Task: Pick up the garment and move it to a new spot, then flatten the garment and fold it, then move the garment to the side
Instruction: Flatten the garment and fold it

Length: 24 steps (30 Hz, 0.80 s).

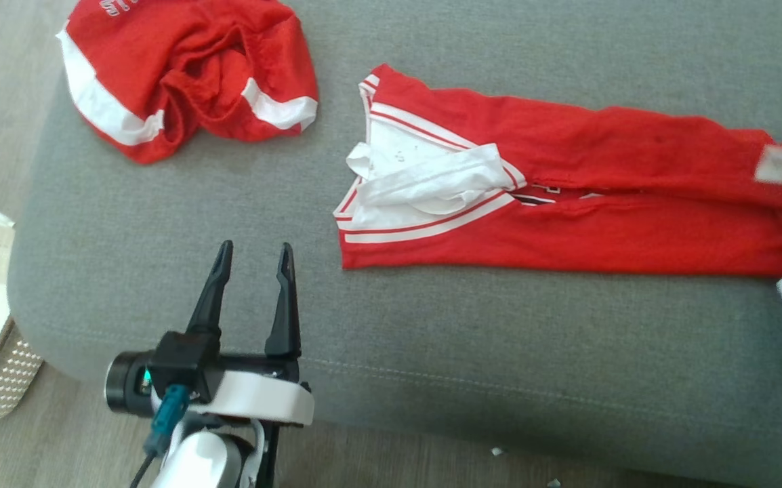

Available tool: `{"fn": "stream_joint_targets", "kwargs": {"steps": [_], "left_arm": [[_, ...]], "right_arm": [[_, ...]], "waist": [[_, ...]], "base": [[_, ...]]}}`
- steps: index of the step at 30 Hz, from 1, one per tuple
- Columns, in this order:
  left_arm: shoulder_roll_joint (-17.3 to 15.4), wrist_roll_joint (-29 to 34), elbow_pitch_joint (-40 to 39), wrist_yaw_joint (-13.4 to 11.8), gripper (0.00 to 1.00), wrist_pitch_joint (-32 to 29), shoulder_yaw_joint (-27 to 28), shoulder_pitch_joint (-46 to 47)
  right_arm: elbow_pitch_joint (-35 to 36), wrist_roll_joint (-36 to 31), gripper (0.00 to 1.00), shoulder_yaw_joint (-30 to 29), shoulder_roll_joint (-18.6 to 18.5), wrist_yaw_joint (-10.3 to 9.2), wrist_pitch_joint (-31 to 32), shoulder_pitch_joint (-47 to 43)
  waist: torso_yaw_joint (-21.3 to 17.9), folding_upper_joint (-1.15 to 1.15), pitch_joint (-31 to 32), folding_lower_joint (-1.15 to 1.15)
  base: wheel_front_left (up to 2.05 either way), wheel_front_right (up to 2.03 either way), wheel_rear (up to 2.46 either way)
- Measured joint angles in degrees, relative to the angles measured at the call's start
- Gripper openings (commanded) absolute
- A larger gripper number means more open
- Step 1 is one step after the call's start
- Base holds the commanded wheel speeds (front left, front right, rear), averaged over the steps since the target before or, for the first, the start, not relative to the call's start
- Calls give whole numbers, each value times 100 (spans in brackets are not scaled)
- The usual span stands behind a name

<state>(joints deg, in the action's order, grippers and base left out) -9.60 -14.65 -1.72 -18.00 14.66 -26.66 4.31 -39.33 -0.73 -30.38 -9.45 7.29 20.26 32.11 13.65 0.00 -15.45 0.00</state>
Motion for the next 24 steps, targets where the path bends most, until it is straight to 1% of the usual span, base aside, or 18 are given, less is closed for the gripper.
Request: {"fn": "stream_joint_targets", "kwargs": {"steps": [2, 5, 6, 7, 8, 9, 10, 11, 15, 18, 22, 24], "left_arm": [[87, 76, 5, 96, 100, 0, 88, -63], [211, 188, 7, 203, 100, 0, 194, -172], [271, 254, 15, 296, 100, 0, 279, -235], [271, 254, 15, 296, 100, 0, 279, -235], [292, 276, 16, 327, 100, 0, 314, -254], [318, 305, 19, 371, 100, 0, 339, -265], [327, 339, 23, 419, 100, 0, 350, -272], [336, 376, 30, 453, 100, 0, 364, -274], [425, 494, 57, 547, 100, 0, 482, -302], [454, 509, 57, 619, 100, 1, 563, -328], [491, 564, 53, 701, 100, 2, 682, -414], [508, 621, 48, 743, 100, 2, 713, -427]], "right_arm": [[-264, -37, 100, -7, -24, 0, 218, 38], [-448, -38, 100, -49, -85, 0, 285, 140], [-583, -38, 100, -79, -89, 0, 282, 213], [-583, -38, 100, -79, -89, 0, 282, 213], [-642, -38, 96, -78, -101, 0, 281, 238], [-709, -19, 39, -75, -112, -1, 272, 267], [-779, 48, 4, -68, -121, -1, 252, 304], [-837, 122, 0, -23, -126, -1, 194, 335], [-1012, 343, 0, 341, -155, -1, -55, 342], [-1053, 369, 0, 495, -281, 0, -257, 340], [-924, 298, 0, 625, -559, 1, -455, 344], [-744, 297, 0, 630, -626, 1, -485, 362]], "waist": [[48, 0, 36, 0], [97, 0, 86, 0], [96, 0, 109, 0], [96, 0, 109, 0], [89, 0, 117, 0], [83, 0, 123, 0], [77, 0, 128, 0], [71, 0, 133, 0], [1, 0, 171, 0], [-109, 0, 192, 0], [-319, 0, 208, 0], [-439, 0, 210, 0]], "base": [[0, 0, 0], [0, 0, 0], [0, 0, 0], [0, 0, 0], [0, 0, 0], [0, 0, 0], [0, 0, 0], [0, 0, 0], [0, 0, 0], [0, 0, 0], [0, 0, 0], [0, 0, 0]]}}
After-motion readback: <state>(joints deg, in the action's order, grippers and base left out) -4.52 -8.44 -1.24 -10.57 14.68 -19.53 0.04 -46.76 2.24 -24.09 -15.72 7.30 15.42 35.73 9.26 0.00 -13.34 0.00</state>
